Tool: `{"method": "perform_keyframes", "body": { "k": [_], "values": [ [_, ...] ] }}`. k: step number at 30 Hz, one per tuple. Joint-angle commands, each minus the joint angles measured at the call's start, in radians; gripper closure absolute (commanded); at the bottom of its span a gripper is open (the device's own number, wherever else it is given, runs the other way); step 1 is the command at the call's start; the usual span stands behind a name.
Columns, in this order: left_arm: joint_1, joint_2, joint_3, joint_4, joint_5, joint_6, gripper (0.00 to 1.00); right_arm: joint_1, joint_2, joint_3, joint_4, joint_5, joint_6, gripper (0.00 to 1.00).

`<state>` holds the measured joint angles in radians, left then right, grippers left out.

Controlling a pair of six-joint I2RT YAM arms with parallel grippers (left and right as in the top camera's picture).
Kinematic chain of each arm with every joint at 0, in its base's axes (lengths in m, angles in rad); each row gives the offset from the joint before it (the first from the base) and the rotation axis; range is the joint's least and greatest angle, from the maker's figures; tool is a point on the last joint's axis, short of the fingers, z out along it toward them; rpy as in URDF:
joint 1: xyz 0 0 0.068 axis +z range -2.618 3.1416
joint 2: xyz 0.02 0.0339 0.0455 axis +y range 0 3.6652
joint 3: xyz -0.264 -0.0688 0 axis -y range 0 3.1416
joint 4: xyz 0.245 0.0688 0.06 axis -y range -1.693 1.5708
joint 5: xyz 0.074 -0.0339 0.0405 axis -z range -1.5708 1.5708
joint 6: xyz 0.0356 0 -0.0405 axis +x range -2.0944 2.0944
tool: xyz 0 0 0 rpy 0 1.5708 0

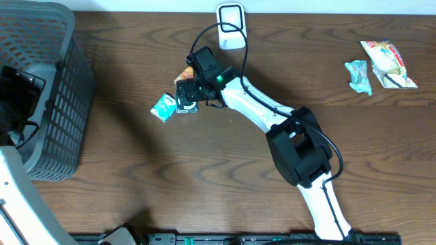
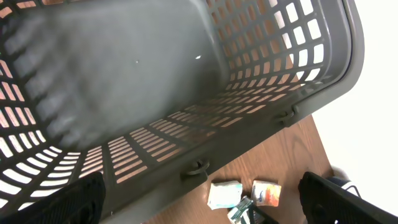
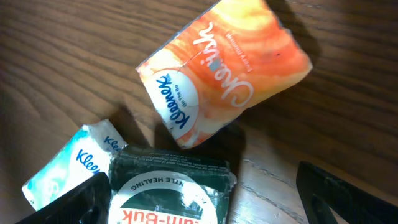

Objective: Scan the item barcode
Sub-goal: 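Lower the right gripper toward the green Zam-Buk tin, then grasp the green Zam-Buk tin with the right gripper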

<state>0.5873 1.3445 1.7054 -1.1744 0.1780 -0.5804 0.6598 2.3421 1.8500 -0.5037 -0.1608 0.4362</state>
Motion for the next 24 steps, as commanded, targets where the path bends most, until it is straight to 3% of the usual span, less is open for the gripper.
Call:
{"method": "perform_keyframes", "body": {
  "k": [1,13,24],
  "values": [
    [0.003,-0.007,0.014,-0.002,-0.005,-0.008,0.02,0.029,-0.028,0.001,0.002,-0.010,-0.054,0.10],
    [0.003,-0.007,0.014,-0.002,-0.005,-0.008,0.02,0.067,-0.003,0.001,0.013,0.028,-0.097,0.10],
    [0.003,-0.007,0.014,-0.002,-0.005,-0.008,0.02,0.065,0.016,0.001,-0.108,0.109,-0.093,0.15]
  ]
}}
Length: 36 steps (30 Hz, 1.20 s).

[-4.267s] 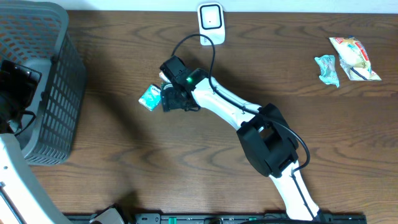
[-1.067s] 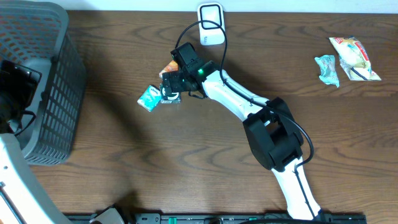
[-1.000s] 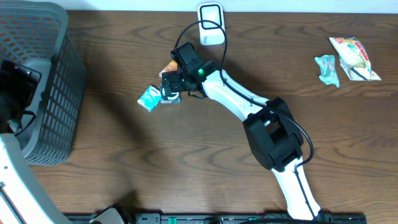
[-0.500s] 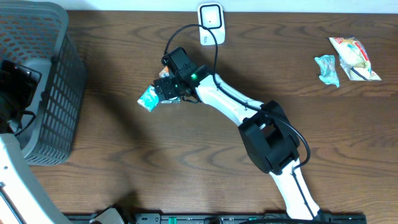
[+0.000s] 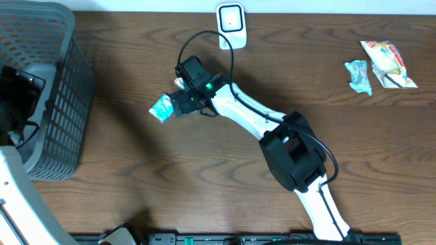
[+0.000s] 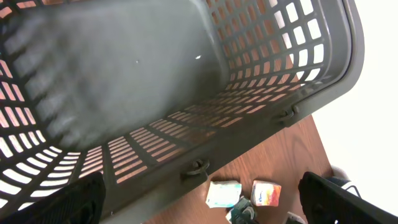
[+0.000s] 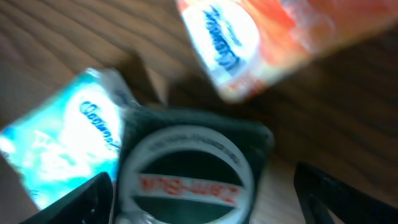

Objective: Scan the item barcode
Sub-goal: 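Grasp the green Zam-Buk tin with the right gripper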

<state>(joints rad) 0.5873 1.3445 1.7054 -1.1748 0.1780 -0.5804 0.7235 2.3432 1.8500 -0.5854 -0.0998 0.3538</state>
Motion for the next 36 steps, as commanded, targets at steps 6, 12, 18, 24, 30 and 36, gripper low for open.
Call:
{"method": "perform_keyframes", "body": {
  "k": [6,12,18,24,30,36],
  "values": [
    [0.003,-0.007,0.014,-0.002,-0.005,-0.008,0.02,0.000,0.015,0.001,-0.114,0.049,-0.011,0.20],
    [0.003,-0.007,0.014,-0.002,-0.005,-0.008,0.02,-0.005,0.003,0.001,-0.182,0.049,-0.011,0.23],
    [0.003,-0.007,0.014,-0.002,-0.005,-0.008,0.02,-0.010,-0.039,0.001,-0.253,0.049,-0.016,0.24],
    [0.003,-0.007,0.014,-0.002,-0.005,-0.008,0.02,-0.009,-0.075,0.001,-0.314,0.049,-0.087,0.23],
    [0.003,-0.007,0.014,-0.002,-0.005,-0.008,0.02,-0.008,-0.078,0.001,-0.217,0.049,-0.278,0.11],
    [0.003,-0.007,0.014,-0.002,-0.005,-0.008,0.02,-0.011,-0.076,0.001,-0.101,0.049,-0.381,0.06]
  ]
}}
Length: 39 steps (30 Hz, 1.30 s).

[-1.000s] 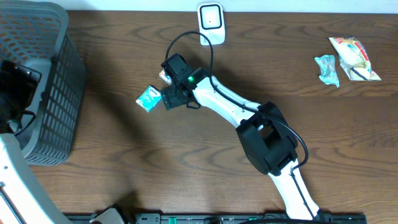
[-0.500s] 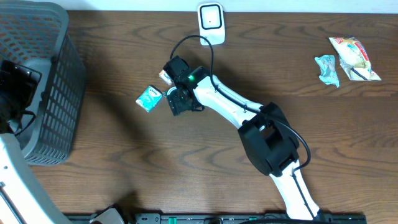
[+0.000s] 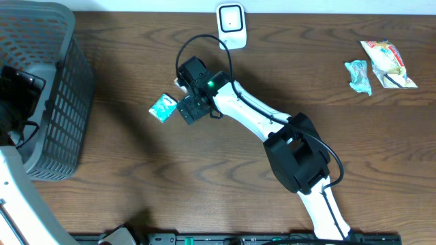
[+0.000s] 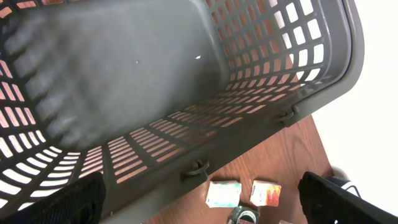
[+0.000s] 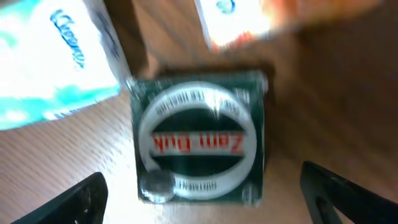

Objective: Scan the item barcode
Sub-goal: 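Grasp the green Zam-Buk tin with the right gripper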

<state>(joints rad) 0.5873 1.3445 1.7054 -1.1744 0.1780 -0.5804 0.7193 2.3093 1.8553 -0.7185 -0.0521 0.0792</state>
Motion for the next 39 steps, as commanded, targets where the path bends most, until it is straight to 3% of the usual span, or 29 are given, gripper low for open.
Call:
{"method": "perform_keyframes", "body": {
  "k": [1,10,15,19,39],
  "values": [
    [0.003,-0.007,0.014,-0.002,-0.005,-0.008,0.02,-0.007,-0.040,-0.004,0.051,0.001,-0.119,0.06],
    [0.003,-0.007,0.014,-0.002,-0.005,-0.008,0.02,-0.012,0.012,-0.005,0.165,0.002,-0.148,0.02],
    [0.003,-0.007,0.014,-0.002,-0.005,-0.008,0.03,-0.016,0.047,-0.005,0.160,-0.003,-0.148,0.08],
    [0.003,-0.007,0.014,-0.002,-0.005,-0.008,0.02,-0.014,0.060,-0.005,0.137,-0.003,-0.148,0.21],
    [0.003,-0.007,0.014,-0.002,-0.005,-0.008,0.02,-0.001,0.066,-0.007,0.049,-0.005,-0.174,0.17]
  ]
}}
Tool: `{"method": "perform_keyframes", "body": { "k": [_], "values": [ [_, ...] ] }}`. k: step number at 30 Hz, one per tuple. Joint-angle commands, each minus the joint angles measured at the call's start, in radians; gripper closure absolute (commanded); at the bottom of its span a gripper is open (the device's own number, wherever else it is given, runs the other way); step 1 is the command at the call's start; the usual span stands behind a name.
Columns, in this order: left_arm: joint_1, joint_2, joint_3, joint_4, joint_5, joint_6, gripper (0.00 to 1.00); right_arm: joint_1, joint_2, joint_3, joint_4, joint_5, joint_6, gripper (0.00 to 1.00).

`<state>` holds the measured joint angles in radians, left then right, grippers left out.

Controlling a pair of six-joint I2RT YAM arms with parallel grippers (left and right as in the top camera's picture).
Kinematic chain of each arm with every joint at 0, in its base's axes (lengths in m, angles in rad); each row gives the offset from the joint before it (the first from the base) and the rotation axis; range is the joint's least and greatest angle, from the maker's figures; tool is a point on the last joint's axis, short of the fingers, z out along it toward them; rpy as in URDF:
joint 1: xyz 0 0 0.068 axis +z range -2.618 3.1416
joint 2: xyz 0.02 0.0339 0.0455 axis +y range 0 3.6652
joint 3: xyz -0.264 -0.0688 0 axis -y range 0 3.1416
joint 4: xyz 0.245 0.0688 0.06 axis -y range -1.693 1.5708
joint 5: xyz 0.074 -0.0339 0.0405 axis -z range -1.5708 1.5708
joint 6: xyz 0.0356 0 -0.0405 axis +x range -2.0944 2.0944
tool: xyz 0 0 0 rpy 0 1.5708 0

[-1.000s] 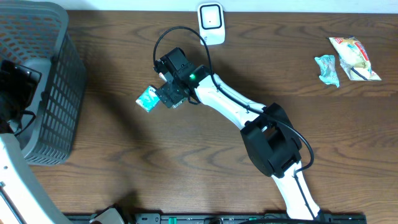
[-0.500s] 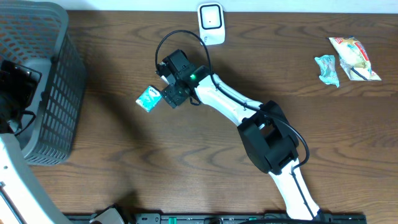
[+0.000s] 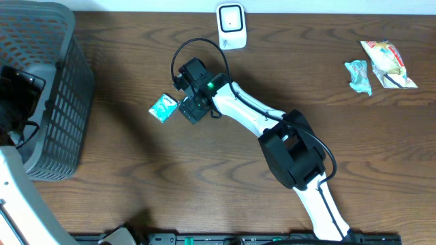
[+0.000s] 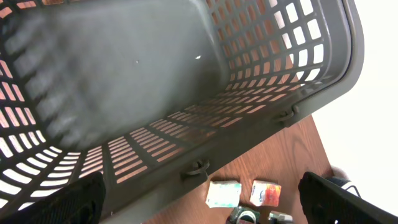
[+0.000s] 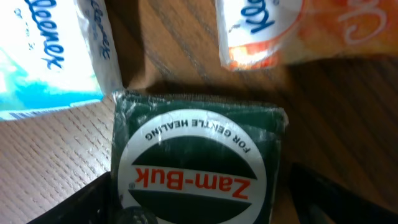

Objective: Scan the item barcode
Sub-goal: 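Grasp the green Zam-Buk tin with the right gripper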

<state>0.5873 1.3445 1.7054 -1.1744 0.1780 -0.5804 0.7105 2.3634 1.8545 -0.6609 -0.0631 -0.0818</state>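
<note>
A dark green Zam-Buk box lies flat on the wooden table, label up. My right gripper is low over it and open. One finger touches the box's left edge, while the other finger stands a small gap off its right edge. In the overhead view the right gripper covers the box. The white barcode scanner stands at the table's far edge. My left gripper hangs open over the grey basket, holding nothing.
A blue Kleenex pack and an orange Kleenex pack lie close beside the box; the blue pack also shows overhead. The mesh basket fills the left end. Snack packets lie far right.
My right gripper has dropped closer to the Zam-Buk box, which now fills more of the wrist view between the fingers. The left arm and the other items have not moved.
At first my right gripper hung over the orange pack with the green box at the view's lower edge. It then stood over the blue pack and the box, later centred on the box, and now sits low with its fingers on either side of it.
</note>
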Motion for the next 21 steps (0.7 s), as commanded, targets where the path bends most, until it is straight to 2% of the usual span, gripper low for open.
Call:
{"method": "perform_keyframes", "body": {
  "k": [1,7,17,20,21],
  "values": [
    [0.003,-0.007,0.014,-0.002,-0.005,-0.008,0.02,0.008,0.012,-0.006,-0.010,0.008,-0.013,0.18],
    [0.003,-0.007,0.014,-0.002,-0.005,-0.008,0.02,0.011,0.010,-0.005,-0.013,0.009,-0.013,0.26],
    [0.003,-0.007,0.014,-0.002,-0.005,-0.008,0.02,0.011,0.010,-0.004,0.064,0.008,-0.014,0.30],
    [0.003,-0.007,0.014,-0.002,-0.005,-0.008,0.02,0.011,0.011,-0.005,0.067,0.008,-0.014,0.40],
    [0.003,-0.007,0.014,-0.002,-0.005,-0.008,0.02,0.011,0.011,-0.005,0.064,0.008,-0.014,0.40]
  ]
}}
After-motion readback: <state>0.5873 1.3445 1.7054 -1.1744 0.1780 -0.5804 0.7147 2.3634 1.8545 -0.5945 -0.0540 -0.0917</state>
